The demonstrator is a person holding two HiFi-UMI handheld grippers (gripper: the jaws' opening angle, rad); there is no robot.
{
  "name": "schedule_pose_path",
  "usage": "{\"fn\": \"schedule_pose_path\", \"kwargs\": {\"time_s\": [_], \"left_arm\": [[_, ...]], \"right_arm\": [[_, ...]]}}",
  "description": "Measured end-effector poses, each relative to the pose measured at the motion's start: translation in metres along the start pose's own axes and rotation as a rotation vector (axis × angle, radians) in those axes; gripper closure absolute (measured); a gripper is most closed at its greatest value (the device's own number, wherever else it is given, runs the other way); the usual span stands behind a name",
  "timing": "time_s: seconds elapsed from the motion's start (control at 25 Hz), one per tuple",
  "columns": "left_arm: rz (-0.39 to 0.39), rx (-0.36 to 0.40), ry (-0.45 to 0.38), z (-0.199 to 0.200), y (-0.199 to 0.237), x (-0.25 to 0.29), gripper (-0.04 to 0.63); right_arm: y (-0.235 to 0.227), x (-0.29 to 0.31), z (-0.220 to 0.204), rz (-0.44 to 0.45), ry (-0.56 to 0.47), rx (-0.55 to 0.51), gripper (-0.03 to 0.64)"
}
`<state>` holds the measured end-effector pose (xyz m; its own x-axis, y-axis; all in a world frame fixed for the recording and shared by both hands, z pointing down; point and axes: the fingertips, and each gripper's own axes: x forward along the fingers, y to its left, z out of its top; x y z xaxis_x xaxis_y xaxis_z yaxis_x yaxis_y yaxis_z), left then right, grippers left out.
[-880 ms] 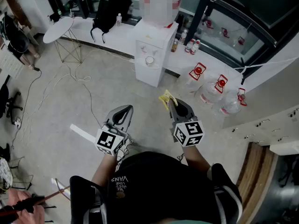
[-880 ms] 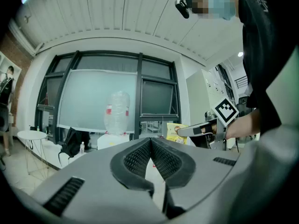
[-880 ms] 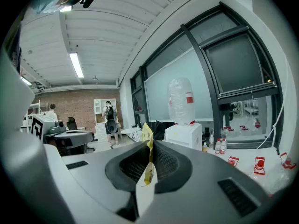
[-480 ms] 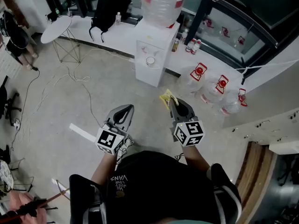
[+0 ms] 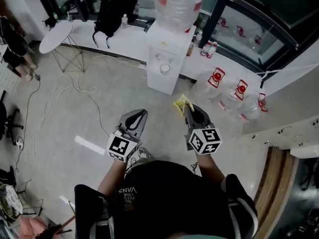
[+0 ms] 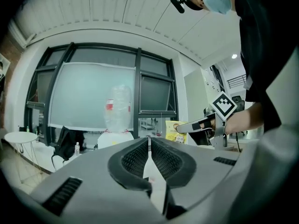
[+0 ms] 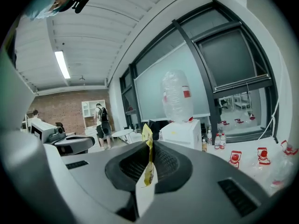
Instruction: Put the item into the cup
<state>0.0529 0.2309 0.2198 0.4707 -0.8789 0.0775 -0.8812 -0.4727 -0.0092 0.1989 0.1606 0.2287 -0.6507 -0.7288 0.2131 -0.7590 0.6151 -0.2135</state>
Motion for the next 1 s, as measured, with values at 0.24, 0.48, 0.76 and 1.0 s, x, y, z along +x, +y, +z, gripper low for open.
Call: {"fn": "schedule_pose_path", "kwargs": {"time_s": [0.24, 0.48, 0.76, 1.0], "left_arm": [[-0.089, 0.017, 0.017, -0.006, 0.049, 0.0, 0.572], [-0.148, 0.008, 0.025, -0.016, 0.076, 0.009, 0.493], [-0.167, -0.016, 0.03, -0.026, 0.095, 0.037, 0.424], [-0.14, -0.031, 0.057, -0.046, 0.12, 0.08, 0.367]], "right_arm": [[0.017, 0.041, 0.001, -0.081, -0.023, 0.033, 0.568], [0.02, 0.067, -0.004, -0.132, -0.01, 0.033, 0.568], [0.003, 0.096, -0.008, -0.146, 0.015, 0.041, 0.568], [-0.028, 0.135, -0.007, -0.141, 0.035, 0.027, 0.568]]}}
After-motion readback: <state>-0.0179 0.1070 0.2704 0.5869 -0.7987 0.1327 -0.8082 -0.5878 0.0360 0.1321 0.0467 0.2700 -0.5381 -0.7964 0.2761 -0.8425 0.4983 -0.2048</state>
